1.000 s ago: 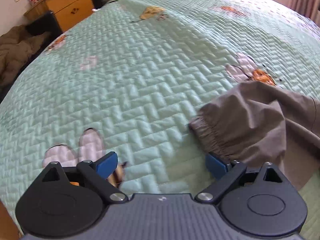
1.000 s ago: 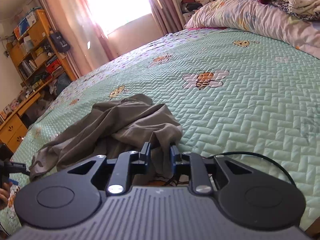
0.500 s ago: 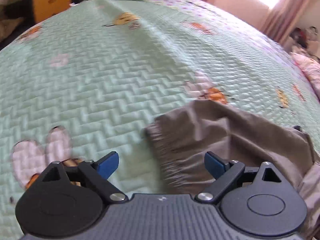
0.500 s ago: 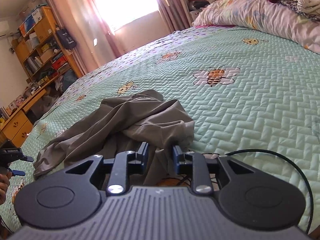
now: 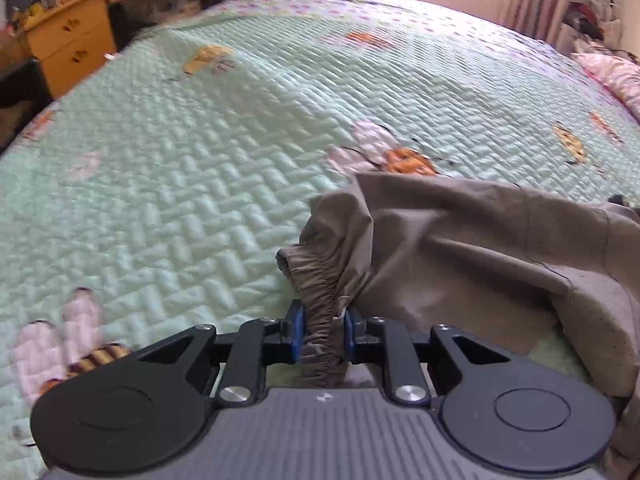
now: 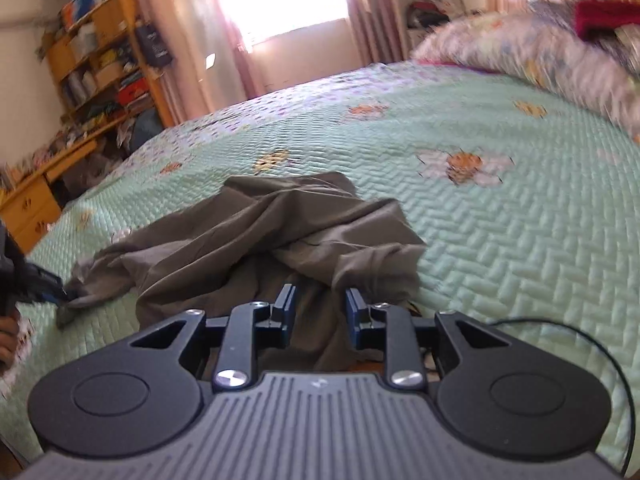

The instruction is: Fold clothes

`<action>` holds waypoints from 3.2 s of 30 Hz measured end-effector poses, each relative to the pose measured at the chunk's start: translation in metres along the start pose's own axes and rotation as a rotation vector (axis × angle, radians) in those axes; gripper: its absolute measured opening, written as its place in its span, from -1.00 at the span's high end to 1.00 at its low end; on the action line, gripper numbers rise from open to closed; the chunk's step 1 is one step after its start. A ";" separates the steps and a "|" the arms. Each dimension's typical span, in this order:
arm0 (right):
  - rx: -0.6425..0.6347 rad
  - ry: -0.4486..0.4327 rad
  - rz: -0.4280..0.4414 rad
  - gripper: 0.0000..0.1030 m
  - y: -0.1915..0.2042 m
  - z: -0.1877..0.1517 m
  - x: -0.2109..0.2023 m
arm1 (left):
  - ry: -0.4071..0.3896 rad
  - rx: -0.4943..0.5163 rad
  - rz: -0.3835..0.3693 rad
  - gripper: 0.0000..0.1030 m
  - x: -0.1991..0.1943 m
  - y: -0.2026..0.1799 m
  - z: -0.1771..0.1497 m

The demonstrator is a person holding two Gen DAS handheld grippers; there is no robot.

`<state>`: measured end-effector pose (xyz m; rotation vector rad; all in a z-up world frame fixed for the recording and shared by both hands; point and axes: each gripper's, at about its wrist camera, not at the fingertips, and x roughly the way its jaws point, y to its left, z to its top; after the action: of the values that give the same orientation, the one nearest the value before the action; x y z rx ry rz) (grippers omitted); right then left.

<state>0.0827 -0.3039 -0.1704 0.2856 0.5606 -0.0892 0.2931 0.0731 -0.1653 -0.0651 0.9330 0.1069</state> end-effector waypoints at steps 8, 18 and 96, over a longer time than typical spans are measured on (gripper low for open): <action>-0.135 0.079 0.047 0.44 0.058 0.012 0.042 | -0.075 -0.058 0.099 0.59 -0.045 0.060 -0.014; -0.313 0.073 0.098 0.38 0.117 0.020 0.055 | -0.113 -0.062 0.199 0.59 -0.083 0.114 -0.033; -0.487 0.317 -0.067 0.76 0.096 0.044 0.124 | -0.041 0.315 0.030 -0.23 -0.086 -0.081 -0.071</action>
<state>0.2258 -0.2256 -0.1782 -0.1984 0.8851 0.0310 0.1956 -0.0203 -0.1373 0.2416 0.9009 -0.0112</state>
